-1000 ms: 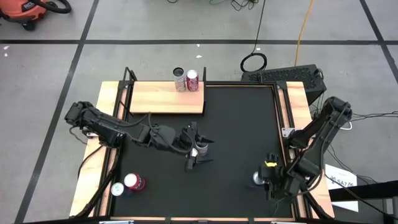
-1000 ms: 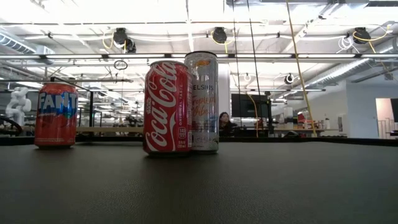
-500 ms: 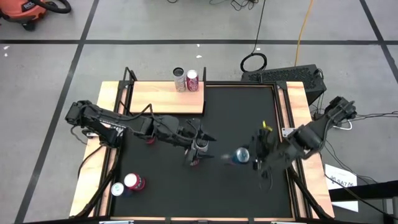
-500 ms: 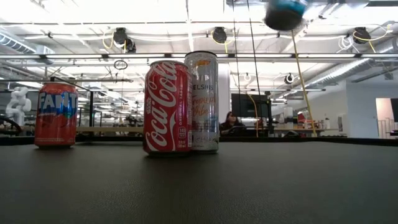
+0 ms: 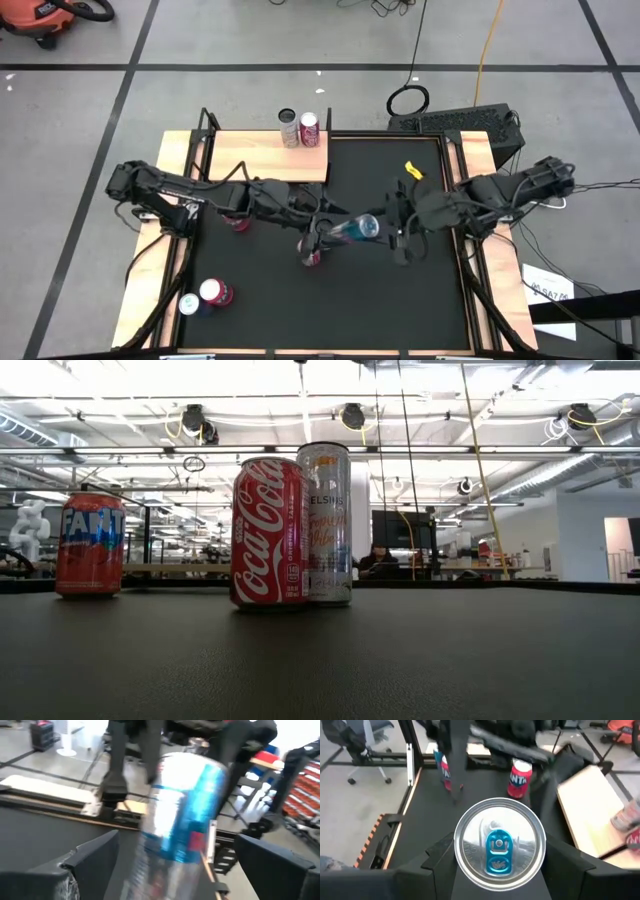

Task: Place canned beverage on shelf
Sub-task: Put the right blue soda can on the shelf

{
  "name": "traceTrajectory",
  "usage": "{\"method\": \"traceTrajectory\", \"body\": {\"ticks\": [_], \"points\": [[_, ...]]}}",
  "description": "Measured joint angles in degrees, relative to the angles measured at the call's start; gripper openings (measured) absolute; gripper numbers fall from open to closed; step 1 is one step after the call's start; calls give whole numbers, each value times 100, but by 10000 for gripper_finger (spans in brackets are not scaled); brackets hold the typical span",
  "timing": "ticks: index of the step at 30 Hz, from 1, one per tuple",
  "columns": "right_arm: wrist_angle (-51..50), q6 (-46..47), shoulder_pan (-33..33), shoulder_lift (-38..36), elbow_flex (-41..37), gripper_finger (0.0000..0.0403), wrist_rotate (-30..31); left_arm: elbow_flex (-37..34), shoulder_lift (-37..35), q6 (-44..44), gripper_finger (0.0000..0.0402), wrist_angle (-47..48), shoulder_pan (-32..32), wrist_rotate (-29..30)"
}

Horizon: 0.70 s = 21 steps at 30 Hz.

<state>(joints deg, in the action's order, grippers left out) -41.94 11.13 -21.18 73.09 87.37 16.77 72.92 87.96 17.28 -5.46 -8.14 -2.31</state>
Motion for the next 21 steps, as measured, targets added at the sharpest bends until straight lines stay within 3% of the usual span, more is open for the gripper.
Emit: {"method": "traceTrajectory", "body": {"ticks": [11,21], "points": [[529,-286,383,266,0,219,-240,1,5,-132,384,-15,196,-398],[609,-317,586,268,0,220,-360,1,5,-199,290,7,440,-836]]}}
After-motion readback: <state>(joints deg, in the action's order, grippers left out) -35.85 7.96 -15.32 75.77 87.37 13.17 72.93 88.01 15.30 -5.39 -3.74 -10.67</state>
